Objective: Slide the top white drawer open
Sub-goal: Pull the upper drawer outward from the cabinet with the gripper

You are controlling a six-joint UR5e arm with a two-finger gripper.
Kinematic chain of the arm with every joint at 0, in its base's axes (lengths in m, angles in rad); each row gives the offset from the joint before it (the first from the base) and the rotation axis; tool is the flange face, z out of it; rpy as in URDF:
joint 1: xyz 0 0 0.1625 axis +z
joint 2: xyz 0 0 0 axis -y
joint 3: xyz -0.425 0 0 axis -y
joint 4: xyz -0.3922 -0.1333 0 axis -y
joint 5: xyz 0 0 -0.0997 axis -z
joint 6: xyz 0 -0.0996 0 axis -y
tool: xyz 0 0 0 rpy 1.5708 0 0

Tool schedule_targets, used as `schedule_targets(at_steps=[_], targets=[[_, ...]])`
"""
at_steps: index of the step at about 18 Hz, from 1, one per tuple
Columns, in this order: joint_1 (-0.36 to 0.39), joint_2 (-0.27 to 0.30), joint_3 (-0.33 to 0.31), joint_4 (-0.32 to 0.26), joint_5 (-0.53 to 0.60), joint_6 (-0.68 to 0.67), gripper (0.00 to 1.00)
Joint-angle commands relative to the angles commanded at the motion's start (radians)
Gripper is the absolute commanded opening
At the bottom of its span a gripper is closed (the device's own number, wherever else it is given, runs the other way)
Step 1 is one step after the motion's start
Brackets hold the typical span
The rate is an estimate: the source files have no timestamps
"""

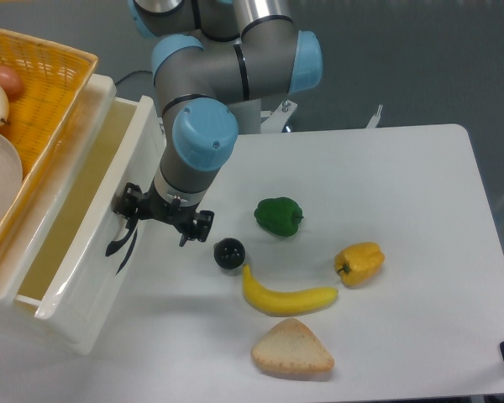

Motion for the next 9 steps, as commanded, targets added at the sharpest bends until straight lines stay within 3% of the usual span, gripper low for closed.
schedule_targets(at_steps=[9], targets=[[0.037, 0.002, 0.002, 0.0, 0.002, 0.037, 1.0]])
